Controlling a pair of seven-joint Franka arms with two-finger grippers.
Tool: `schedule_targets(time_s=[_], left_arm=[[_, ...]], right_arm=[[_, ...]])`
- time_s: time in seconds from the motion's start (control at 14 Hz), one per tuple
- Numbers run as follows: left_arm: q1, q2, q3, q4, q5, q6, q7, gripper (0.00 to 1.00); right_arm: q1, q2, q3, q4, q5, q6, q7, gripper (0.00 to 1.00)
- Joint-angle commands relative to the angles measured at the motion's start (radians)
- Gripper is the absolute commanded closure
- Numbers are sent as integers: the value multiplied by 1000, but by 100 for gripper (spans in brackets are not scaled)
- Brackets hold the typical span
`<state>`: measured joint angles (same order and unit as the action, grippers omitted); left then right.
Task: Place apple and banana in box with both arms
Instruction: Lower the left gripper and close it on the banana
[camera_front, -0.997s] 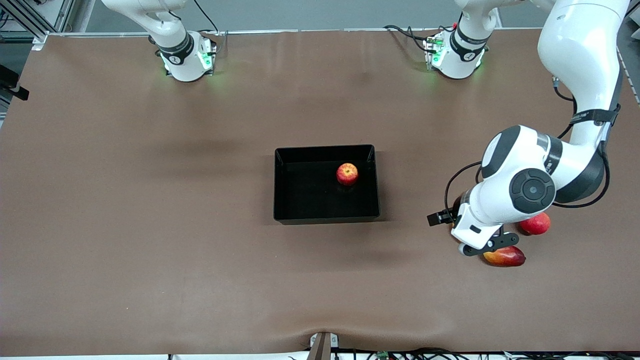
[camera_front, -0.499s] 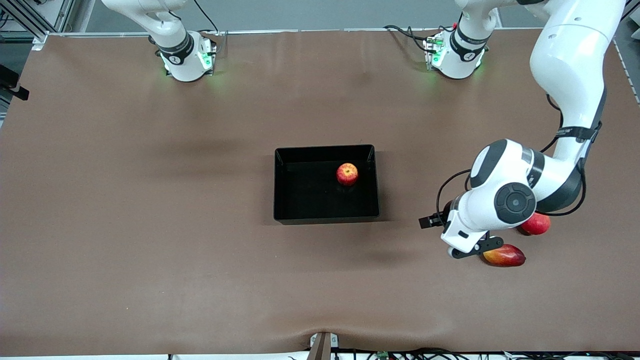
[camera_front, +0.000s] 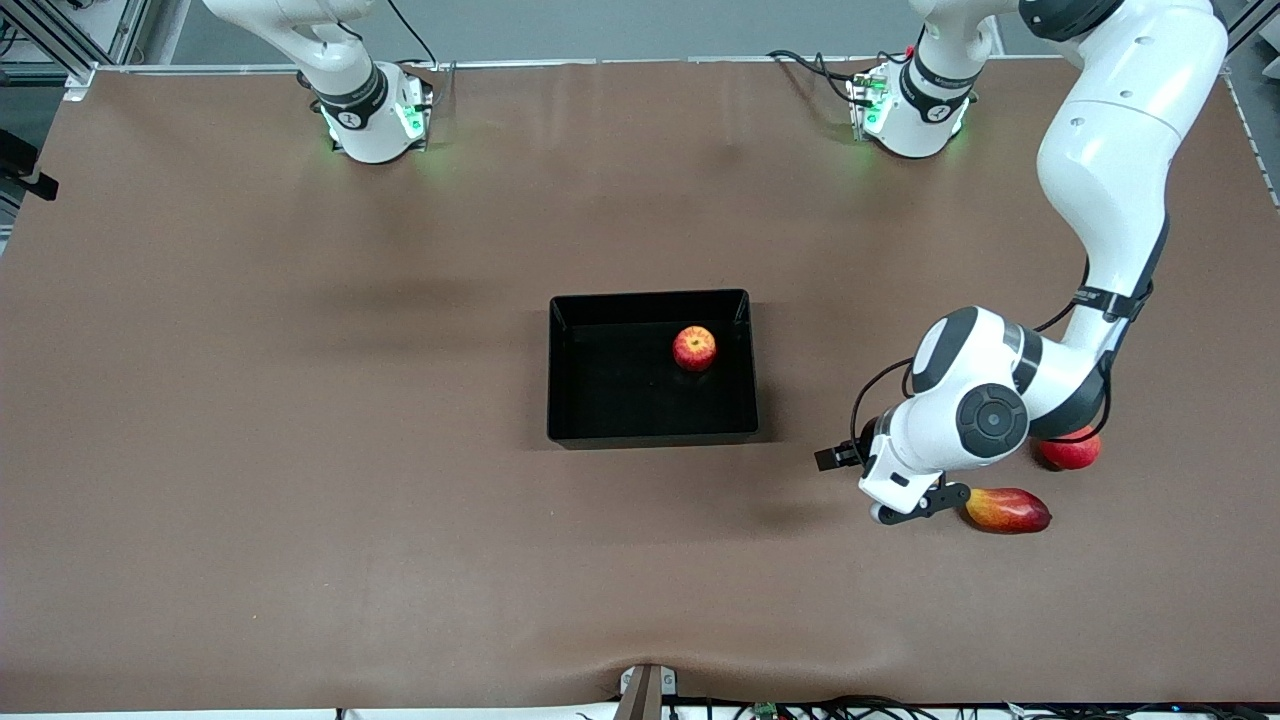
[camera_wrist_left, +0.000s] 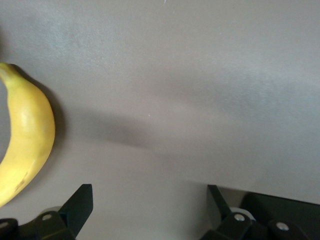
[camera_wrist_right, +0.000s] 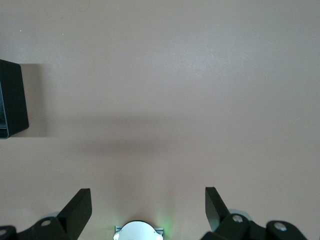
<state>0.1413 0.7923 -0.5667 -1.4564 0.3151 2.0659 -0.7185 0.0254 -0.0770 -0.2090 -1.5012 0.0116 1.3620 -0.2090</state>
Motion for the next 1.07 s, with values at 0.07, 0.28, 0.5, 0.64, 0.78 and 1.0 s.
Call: schedule_targets(time_s=[0.07, 0.28, 0.5, 0.64, 0.78, 1.0], left_arm=[[-8, 11, 11, -25, 15, 62, -15, 0], [-5, 24, 18, -30, 21, 79, -9, 0], [-8, 48, 31, -32, 73, 80, -2, 0], [0, 42, 31, -35, 93, 71, 8, 0], [6, 24, 33, -33, 110, 41, 31, 0], [15, -11, 30, -31, 197, -120, 135, 0]], right_arm=[[-16, 6, 10, 19, -10, -15, -17, 0], [-18, 6, 10, 19, -9, -15, -17, 0], [-18, 6, 10, 18, -9, -15, -17, 0], [-18, 6, 10, 18, -10, -15, -17, 0], [-18, 6, 10, 18, -9, -17, -17, 0], [-21, 6, 10, 18, -9, -15, -17, 0]])
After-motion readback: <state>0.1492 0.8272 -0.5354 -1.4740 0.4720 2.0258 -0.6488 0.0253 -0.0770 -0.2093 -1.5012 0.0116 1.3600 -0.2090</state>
